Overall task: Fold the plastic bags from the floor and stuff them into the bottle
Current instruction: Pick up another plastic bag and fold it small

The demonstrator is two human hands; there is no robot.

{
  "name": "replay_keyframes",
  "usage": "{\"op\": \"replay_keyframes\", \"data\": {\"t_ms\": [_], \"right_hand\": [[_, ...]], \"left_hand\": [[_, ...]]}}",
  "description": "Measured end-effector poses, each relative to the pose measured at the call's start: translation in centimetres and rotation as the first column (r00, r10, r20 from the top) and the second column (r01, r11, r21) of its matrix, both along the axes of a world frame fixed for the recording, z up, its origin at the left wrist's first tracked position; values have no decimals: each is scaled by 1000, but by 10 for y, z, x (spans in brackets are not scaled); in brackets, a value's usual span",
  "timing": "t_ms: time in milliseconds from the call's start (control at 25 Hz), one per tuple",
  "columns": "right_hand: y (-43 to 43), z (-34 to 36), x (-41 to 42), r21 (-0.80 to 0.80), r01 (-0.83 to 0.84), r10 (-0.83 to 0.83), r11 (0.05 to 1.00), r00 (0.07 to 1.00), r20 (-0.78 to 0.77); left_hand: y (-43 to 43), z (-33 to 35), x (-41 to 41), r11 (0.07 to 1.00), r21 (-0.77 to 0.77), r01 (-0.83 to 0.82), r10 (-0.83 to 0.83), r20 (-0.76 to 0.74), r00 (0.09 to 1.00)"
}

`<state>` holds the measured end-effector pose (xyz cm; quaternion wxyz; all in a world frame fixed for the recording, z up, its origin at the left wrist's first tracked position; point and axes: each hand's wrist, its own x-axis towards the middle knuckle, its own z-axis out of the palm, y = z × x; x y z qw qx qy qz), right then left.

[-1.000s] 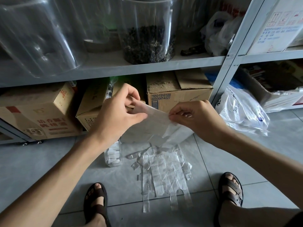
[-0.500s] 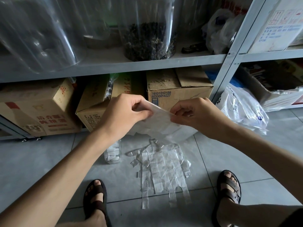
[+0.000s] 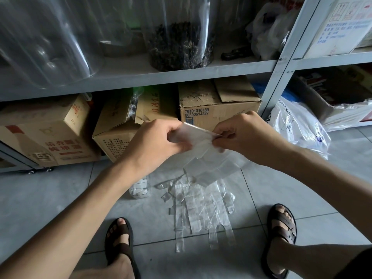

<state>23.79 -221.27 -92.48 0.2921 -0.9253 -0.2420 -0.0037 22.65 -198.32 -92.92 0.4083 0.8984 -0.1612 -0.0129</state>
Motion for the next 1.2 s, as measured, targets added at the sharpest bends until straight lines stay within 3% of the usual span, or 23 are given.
{"op": "replay_keyframes", "data": {"t_ms": [240,360,480,560,600,680,800,1000,1200], "right_hand": [[-3,-3,2,-52,20,-18,998,999,40],[-3,-3,2,-26,39,-38,999,998,40],[-3,0,2,3,54,-54,999,997,53],[-3,2,1,15,38,-39,999,997,61],[-3,3,1,15,22,-23,1000,997,68],[-4,4,-1,4,-17,17,1000,995,95],[-2,4,-3,39,-78,73,996,991,112],[5,4,-4,117,-73,62,990,994,89],[8,1,-3,207,23,-40,978,996,75]], "left_hand": [[-4,0,-2,995,99,-6,-8,134,991],[-5,0,-3,991,105,79,-89,92,992],[-8,2,-4,964,126,232,-211,-162,964],[-3,5,-4,937,44,347,-301,-405,863],[0,4,-2,932,-7,363,-328,-442,835],[4,1,3,959,-74,272,-281,-332,901],[3,-6,9,983,-176,47,-79,-182,980],[-12,-18,7,970,-216,113,-175,-293,940],[-15,-21,8,966,-241,88,-152,-264,952]]}}
